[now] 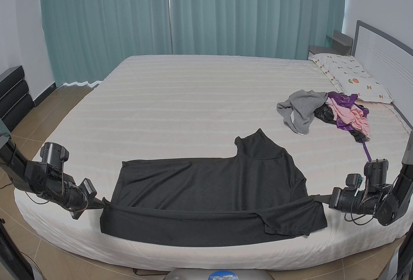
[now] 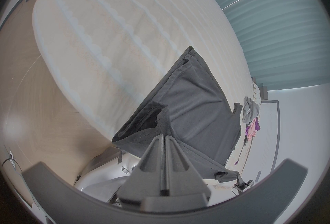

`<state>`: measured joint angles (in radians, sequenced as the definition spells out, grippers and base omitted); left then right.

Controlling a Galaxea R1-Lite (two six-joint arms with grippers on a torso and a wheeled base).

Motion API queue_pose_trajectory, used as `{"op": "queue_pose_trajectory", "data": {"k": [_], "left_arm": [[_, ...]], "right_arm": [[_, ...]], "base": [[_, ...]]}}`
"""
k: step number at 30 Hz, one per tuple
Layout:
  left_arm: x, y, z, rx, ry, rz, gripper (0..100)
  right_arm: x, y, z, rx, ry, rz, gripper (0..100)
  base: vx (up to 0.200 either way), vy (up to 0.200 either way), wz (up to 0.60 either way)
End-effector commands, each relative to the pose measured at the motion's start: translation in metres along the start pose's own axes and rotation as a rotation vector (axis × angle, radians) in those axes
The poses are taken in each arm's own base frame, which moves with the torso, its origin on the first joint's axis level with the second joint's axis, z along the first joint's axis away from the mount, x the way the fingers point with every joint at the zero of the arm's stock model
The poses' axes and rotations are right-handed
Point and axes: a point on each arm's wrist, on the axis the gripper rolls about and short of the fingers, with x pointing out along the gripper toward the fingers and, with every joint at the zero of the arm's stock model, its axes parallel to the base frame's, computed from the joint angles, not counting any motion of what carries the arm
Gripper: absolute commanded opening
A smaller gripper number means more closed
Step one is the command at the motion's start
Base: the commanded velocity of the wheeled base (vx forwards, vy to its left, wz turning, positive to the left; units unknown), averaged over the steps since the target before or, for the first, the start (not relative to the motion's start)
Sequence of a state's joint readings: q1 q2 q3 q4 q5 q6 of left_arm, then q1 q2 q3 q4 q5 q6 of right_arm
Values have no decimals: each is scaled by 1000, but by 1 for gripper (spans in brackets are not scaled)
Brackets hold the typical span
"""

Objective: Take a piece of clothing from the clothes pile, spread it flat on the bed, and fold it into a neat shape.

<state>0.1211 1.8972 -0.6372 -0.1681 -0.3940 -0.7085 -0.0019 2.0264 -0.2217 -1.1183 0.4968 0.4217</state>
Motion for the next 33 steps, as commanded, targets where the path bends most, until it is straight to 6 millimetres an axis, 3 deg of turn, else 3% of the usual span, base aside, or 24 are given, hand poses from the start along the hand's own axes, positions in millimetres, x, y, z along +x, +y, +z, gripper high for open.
{"op": "queue_pose_trajectory", "data": {"k": [1,14,31,32,33], "left_arm": [[18,1,10,-13,22,17,0],[50,-11,12,20,-13,127,0],[57,-20,13,3,-23,125,0],[57,-20,13,2,-23,127,100],[56,-20,13,-1,-25,125,100]], "right_arm": [[21,-12,1,19,29,-16,0],[35,-20,4,26,38,-21,0],[51,-25,1,28,68,-24,0],[51,-25,1,27,68,-24,0],[52,-25,0,27,71,-26,100]], "base": [[0,0,0],[0,0,0],[0,0,0],[0,0,0],[0,0,0]]}}
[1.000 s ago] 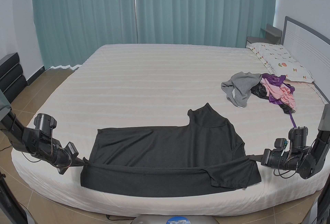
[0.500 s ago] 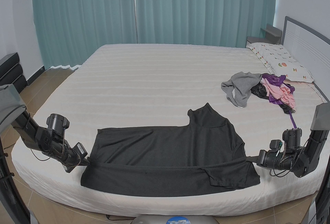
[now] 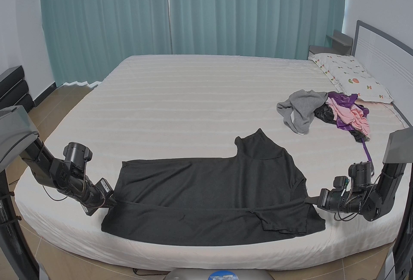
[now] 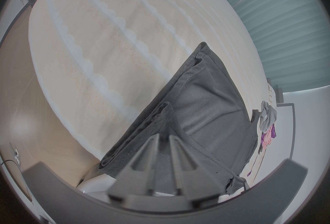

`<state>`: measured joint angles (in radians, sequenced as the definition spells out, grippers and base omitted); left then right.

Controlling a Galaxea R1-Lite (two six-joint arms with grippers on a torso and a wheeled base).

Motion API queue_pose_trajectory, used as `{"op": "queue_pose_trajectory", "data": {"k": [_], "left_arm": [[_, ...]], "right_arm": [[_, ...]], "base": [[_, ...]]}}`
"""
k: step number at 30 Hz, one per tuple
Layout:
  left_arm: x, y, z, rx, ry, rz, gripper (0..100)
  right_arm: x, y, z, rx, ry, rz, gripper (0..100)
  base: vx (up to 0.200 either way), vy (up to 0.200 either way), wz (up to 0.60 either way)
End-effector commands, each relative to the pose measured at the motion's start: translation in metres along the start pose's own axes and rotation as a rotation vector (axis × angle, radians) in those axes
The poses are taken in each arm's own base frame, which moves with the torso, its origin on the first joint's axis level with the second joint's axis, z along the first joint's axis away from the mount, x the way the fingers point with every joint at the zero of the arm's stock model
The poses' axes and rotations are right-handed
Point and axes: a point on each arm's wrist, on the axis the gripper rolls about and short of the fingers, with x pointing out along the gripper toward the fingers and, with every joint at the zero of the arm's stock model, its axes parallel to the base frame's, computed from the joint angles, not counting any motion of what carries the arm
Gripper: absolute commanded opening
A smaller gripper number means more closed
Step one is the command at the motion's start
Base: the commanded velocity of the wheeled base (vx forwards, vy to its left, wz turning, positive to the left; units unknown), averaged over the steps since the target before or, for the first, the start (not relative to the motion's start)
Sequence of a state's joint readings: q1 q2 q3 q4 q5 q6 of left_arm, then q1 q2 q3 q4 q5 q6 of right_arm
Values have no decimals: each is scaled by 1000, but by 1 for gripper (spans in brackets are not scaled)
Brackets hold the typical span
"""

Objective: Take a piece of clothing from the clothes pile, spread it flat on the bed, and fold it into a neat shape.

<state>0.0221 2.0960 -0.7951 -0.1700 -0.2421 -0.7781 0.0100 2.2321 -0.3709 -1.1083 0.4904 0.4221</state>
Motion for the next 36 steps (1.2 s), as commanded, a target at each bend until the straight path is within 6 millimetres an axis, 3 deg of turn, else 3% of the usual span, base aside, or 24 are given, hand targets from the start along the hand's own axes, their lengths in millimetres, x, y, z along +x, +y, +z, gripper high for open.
{"op": "queue_pose_trajectory", "data": {"k": [1,11,16,20,28,36], "left_arm": [[1,0,0,-4,0,2,100],[-3,0,1,-65,1,-16,100],[-18,-1,2,-82,-28,-45,100],[-33,0,6,-101,-32,-92,100],[-35,4,12,-169,2,-143,100],[-36,5,15,-177,12,-161,100]], "right_arm": [[4,-1,-2,2,13,-3,100],[-10,6,4,9,-35,12,100],[-30,20,9,96,-84,39,100],[-31,23,14,191,-103,56,100],[-32,24,12,224,-95,58,100],[-32,24,9,229,-82,54,100]], "base": [[0,0,0],[0,0,0],[0,0,0],[0,0,0],[0,0,0],[200,0,0]]}}
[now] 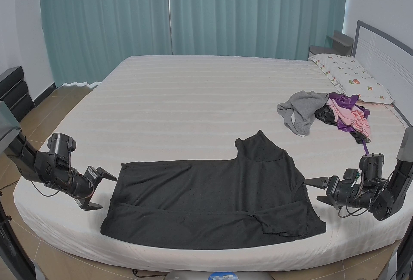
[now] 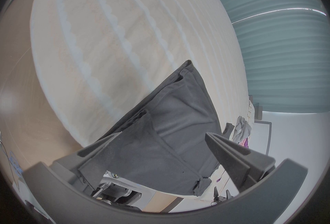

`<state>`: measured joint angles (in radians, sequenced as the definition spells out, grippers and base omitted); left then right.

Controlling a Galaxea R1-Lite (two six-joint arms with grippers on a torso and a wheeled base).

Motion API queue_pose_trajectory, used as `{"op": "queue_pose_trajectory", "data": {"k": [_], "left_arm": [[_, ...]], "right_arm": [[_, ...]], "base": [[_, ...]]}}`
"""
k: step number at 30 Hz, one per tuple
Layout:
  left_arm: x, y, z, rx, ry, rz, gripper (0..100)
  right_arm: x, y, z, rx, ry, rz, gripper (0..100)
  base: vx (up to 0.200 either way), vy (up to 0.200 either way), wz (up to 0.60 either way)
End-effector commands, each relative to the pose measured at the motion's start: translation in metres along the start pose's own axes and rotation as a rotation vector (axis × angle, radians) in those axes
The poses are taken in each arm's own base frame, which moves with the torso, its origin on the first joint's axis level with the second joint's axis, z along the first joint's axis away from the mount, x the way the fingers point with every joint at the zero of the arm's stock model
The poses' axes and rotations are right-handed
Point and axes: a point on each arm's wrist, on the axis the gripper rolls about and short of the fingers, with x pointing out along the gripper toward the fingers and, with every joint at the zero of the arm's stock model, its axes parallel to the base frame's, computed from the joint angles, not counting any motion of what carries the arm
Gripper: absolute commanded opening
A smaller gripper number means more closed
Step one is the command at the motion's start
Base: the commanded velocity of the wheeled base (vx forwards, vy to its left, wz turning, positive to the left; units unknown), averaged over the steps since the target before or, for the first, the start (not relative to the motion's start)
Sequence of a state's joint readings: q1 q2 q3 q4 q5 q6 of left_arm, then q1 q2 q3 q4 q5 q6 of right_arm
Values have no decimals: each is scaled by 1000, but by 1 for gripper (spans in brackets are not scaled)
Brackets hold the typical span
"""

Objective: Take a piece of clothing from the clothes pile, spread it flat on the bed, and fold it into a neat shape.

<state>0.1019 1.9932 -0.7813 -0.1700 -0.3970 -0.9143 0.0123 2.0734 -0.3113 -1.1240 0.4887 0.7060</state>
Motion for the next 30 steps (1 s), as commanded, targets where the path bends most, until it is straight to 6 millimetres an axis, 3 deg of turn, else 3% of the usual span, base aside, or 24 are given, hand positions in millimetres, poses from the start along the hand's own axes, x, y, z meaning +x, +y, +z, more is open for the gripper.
{"op": "queue_pose_trajectory", "data": {"k": [1,10,15,22,26,30], "left_arm": [[-1,0,3,-3,-7,-5,100],[-3,-3,8,0,-25,-22,100],[-3,-19,20,30,-64,-63,100],[27,-45,53,74,-91,-114,100],[59,-50,60,215,-74,-100,100],[72,-57,59,325,-42,-92,100]], "right_arm": [[0,0,-1,0,5,0,100],[0,0,-2,0,7,0,100],[1,2,-3,-3,12,3,100],[2,0,-3,1,15,-1,100],[4,-2,-4,4,23,-7,100],[8,-5,-5,8,31,-13,100]], "base": [[200,0,0],[0,0,0],[0,0,0],[0,0,0],[0,0,0],[0,0,0]]}}
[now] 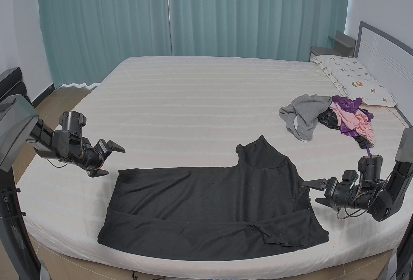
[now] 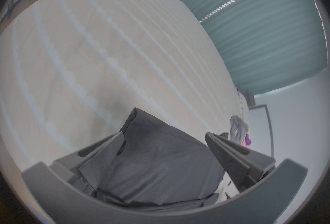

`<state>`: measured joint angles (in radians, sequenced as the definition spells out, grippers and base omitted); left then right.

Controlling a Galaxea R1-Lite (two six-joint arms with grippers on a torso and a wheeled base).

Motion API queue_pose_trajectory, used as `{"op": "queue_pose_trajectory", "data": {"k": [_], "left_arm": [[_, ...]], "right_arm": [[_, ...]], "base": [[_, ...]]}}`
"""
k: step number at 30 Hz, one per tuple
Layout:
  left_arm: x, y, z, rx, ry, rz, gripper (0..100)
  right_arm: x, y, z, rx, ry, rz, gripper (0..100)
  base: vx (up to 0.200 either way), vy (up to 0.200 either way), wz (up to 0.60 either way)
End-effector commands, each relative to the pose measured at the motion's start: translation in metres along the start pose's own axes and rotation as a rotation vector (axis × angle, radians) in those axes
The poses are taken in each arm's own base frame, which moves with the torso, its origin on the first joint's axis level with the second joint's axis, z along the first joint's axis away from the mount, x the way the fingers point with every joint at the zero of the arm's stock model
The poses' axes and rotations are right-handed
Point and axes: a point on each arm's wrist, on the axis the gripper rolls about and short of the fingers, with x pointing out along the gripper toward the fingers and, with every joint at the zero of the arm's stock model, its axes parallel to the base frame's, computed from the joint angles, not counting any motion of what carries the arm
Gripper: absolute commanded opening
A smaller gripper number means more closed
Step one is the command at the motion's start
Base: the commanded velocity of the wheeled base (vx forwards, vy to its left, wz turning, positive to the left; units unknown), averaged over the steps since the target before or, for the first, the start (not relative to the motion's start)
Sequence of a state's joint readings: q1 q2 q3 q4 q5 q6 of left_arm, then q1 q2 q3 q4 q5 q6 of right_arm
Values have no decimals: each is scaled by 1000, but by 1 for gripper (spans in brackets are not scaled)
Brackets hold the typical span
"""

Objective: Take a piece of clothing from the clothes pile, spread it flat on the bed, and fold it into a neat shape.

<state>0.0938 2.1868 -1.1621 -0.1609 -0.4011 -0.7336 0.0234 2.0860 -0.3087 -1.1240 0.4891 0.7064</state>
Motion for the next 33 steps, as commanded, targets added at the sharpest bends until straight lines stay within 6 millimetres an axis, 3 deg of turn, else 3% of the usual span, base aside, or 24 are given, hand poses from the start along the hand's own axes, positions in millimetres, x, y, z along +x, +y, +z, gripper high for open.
{"op": "queue_pose_trajectory", "data": {"k": [1,5,13,31,32,33], "left_arm": [[38,3,-3,76,73,19,100],[51,-2,-12,182,109,31,100],[69,0,-15,203,88,84,100],[74,-4,2,133,25,92,100],[74,-4,2,133,25,92,0],[75,-3,2,129,25,92,0]], "right_arm": [[5,-4,-1,7,12,-9,100],[7,-7,-3,13,24,-19,100],[10,-4,-5,5,34,-12,100],[15,-1,-6,-7,48,-1,100],[15,-1,-6,-7,48,-1,100],[19,-4,-5,-3,47,-4,100]], "base": [[0,0,0],[0,0,0],[0,0,0],[0,0,0],[0,0,0],[0,0,0]]}}
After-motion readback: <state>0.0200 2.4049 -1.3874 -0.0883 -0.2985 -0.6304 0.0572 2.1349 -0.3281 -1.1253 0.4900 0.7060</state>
